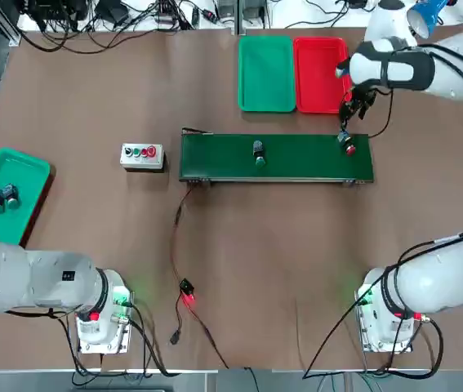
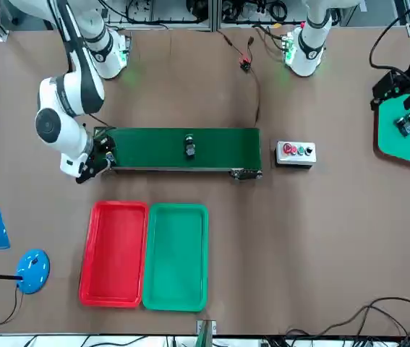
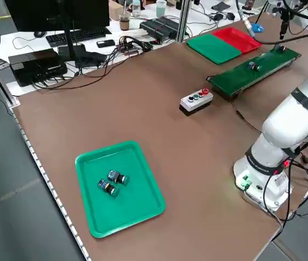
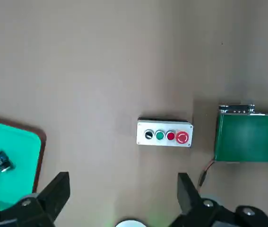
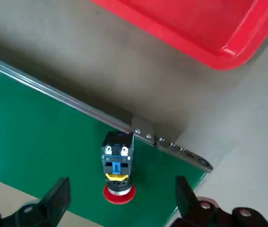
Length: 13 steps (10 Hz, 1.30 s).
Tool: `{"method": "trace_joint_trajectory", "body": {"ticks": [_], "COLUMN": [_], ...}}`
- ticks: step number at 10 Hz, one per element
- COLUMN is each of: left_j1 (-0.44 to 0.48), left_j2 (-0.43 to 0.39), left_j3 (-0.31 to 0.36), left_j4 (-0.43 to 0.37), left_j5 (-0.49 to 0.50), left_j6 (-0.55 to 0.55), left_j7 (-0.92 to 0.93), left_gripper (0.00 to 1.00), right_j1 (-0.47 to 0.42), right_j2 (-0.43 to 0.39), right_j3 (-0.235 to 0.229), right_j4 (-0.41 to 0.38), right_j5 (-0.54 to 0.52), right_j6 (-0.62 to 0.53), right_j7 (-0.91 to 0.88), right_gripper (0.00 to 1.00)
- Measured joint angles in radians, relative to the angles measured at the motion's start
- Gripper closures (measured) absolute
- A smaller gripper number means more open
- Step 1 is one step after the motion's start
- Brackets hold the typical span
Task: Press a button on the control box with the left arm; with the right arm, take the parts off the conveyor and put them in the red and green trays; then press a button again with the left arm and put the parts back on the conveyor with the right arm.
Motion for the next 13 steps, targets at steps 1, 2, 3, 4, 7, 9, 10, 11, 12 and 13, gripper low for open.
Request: {"method": "trace_joint_trajectory", "body": {"ticks": [1, 2, 3, 4, 7, 9, 10, 11, 12, 13], "left_j1": [-0.003, -0.008, -0.009, -0.009, -0.007, -0.004, -0.004, -0.004, -0.004, -0.003], "left_j2": [0.008, 0.015, 0.02, 0.024, 0.033, 0.038, 0.038, 0.038, 0.038, 0.038], "left_j3": [-0.009, -0.012, -0.012, -0.012, -0.009, -0.007, -0.007, -0.007, -0.007, -0.007], "left_j4": [0.0, 0.0, 0.003, 0.011, 0.018, 0.021, 0.025, 0.034, 0.043, 0.045], "left_j5": [0.0, 0.0, 0.0, 0.0, 0.001, 0.001, 0.001, 0.001, 0.001, 0.001], "left_j6": [0.0, 0.002, 0.004, 0.012, 0.025, 0.025, 0.025, 0.025, 0.025, 0.025], "left_j7": [-0.004, -0.006, -0.006, -0.006, -0.006, -0.006, -0.006, -0.006, -0.006, -0.006], "left_gripper": [0.0, 0.0, 0.0, 0.0, 0.0, 0.0, 0.0, 0.0, 0.0, 0.0], "right_j1": [0.0, 0.0, 0.0, 0.0, 0.029, 0.059, 0.063, 0.063, 0.063, 0.063], "right_j2": [-0.018, -0.028, -0.031, -0.031, -0.031, -0.028, -0.025, -0.018, -0.011, -0.006], "right_j3": [0.0, 0.0, 0.001, 0.001, 0.002, 0.002, 0.002, 0.001, 0.0, -0.001], "right_j4": [-0.046, -0.08, -0.108, -0.134, -0.15, -0.156, -0.16, -0.162, -0.162, -0.162], "right_j5": [0.0, 0.0, 0.0, 0.0, 0.016, 0.033, 0.035, 0.035, 0.036, 0.036], "right_j6": [0.037, 0.065, 0.105, 0.149, 0.204, 0.228, 0.241, 0.253, 0.262, 0.265], "right_j7": [0.0, 0.0, 0.0, 0.0, 0.003, 0.015, 0.019, 0.019, 0.02, 0.02], "right_gripper": [0.04, 0.05, 0.08, 0.08, 0.14, 0.22, 0.27, 0.27, 0.27, 0.27]}}
